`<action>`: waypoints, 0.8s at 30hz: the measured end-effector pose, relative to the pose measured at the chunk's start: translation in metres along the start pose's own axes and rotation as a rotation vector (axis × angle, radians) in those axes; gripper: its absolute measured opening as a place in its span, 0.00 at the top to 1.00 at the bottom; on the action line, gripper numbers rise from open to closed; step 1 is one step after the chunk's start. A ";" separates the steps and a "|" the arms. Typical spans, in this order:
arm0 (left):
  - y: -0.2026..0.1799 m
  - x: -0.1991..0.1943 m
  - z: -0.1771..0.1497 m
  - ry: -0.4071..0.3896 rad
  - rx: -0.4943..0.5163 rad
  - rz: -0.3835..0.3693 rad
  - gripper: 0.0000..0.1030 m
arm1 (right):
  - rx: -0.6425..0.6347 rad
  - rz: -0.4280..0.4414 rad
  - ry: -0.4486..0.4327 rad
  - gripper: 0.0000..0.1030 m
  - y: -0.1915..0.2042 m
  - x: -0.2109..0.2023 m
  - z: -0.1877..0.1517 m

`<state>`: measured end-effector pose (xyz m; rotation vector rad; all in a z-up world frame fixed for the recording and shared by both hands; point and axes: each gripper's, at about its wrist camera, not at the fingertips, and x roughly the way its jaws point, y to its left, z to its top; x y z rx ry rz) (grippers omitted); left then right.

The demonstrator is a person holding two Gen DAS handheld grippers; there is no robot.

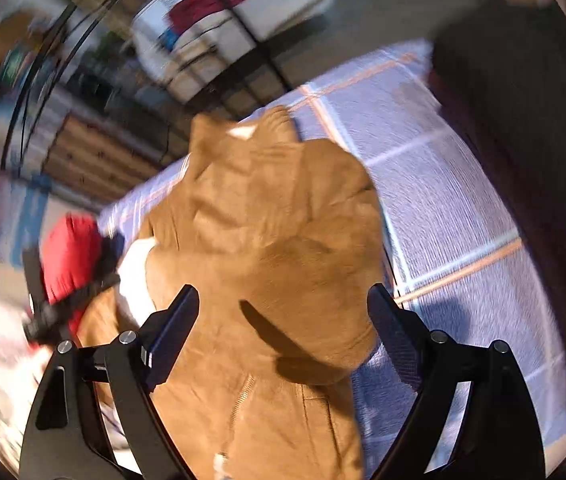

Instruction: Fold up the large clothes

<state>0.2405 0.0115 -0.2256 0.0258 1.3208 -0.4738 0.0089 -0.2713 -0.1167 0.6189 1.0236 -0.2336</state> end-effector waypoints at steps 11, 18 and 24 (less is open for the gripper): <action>-0.014 -0.008 -0.012 0.002 0.066 0.062 0.95 | -0.311 -0.164 0.120 0.19 0.034 0.077 -0.010; -0.023 -0.022 -0.013 -0.044 0.043 0.024 0.94 | -0.293 -0.223 0.274 0.05 0.012 0.155 0.015; -0.078 0.006 -0.023 -0.004 0.199 0.029 0.44 | -0.316 -0.258 0.248 0.04 0.016 0.161 0.009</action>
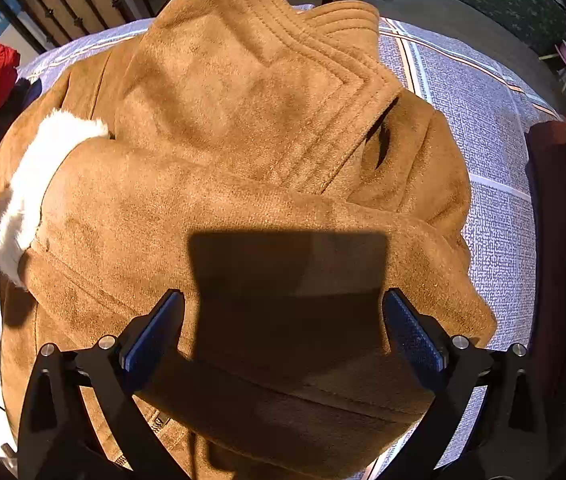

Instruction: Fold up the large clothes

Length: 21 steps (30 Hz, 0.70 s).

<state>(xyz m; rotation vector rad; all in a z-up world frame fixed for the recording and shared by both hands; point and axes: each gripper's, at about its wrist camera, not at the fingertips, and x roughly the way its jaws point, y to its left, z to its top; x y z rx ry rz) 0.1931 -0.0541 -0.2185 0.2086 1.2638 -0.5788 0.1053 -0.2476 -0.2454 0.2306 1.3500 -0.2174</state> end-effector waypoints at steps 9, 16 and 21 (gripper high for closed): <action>0.001 0.063 -0.007 0.096 0.032 0.162 0.05 | -0.020 -0.069 -0.024 0.04 0.010 0.001 -0.010; 0.021 0.076 -0.008 0.121 -0.056 0.075 0.04 | -0.020 -0.118 -0.047 0.04 0.016 0.002 -0.014; 0.022 0.077 -0.014 0.089 -0.079 0.059 0.04 | -0.019 -0.134 -0.058 0.04 0.019 0.002 -0.014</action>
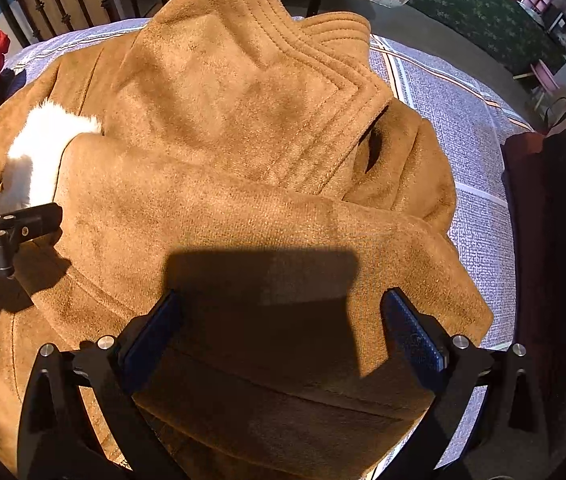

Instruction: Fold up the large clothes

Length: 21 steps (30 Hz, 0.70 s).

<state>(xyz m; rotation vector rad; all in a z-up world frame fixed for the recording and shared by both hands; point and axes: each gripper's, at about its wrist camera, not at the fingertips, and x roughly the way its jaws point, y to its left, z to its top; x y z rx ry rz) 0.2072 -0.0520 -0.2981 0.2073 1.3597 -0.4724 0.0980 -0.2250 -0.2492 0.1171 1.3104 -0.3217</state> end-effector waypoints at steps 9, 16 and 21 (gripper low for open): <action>-0.009 -0.044 -0.022 -0.036 0.008 0.071 0.06 | -0.006 -0.003 -0.003 0.04 0.006 -0.022 0.001; -0.023 -0.120 -0.065 -0.163 0.061 0.071 0.07 | 0.056 0.147 -0.056 0.05 -0.002 -0.079 -0.025; -0.022 -0.161 -0.095 -0.182 0.064 0.107 0.07 | 0.035 0.173 -0.074 0.05 0.002 -0.126 -0.054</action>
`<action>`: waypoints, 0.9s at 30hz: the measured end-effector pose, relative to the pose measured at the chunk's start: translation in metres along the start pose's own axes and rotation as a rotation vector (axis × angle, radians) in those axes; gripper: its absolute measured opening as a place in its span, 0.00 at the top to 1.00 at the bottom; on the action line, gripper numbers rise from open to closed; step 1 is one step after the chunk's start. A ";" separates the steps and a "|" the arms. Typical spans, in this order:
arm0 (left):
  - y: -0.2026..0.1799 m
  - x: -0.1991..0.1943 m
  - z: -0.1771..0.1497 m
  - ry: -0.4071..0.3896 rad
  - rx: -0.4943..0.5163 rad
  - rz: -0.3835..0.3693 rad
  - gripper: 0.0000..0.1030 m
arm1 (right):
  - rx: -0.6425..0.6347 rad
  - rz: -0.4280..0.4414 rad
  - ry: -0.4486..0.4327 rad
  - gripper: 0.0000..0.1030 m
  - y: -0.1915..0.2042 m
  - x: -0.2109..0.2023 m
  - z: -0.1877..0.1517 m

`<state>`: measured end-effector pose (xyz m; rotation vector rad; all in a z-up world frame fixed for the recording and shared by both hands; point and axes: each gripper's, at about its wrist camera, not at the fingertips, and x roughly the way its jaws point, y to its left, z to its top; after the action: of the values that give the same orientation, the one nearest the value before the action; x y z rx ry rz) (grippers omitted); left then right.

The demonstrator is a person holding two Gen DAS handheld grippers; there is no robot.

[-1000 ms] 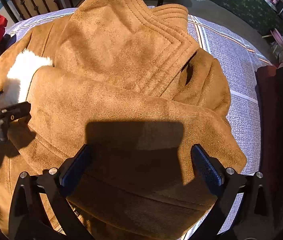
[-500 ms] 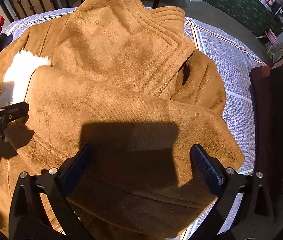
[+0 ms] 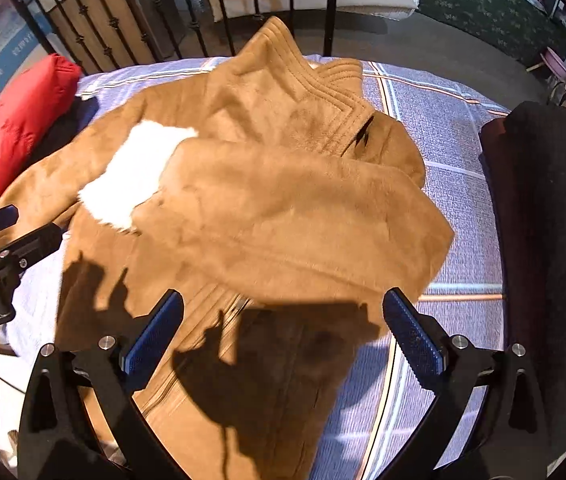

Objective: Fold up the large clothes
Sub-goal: 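Open both tools and move the left tool to the other sleeve's cuff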

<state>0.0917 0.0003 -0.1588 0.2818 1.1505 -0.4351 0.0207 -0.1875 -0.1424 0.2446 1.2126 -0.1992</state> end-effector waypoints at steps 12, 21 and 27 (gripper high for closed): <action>0.065 -0.048 -0.065 0.033 -0.136 0.110 0.07 | -0.125 0.111 0.040 0.05 0.056 -0.038 -0.028; 0.106 -0.058 -0.086 0.037 -0.224 0.179 0.07 | -0.258 0.122 0.048 0.05 0.109 -0.043 -0.021; 0.155 -0.062 -0.107 0.016 -0.367 0.217 0.06 | -0.280 0.118 0.064 0.05 0.119 -0.041 -0.018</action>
<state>0.0560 0.1951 -0.1440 0.0877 1.1774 -0.0279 0.0236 -0.0678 -0.1004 0.0781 1.2695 0.0816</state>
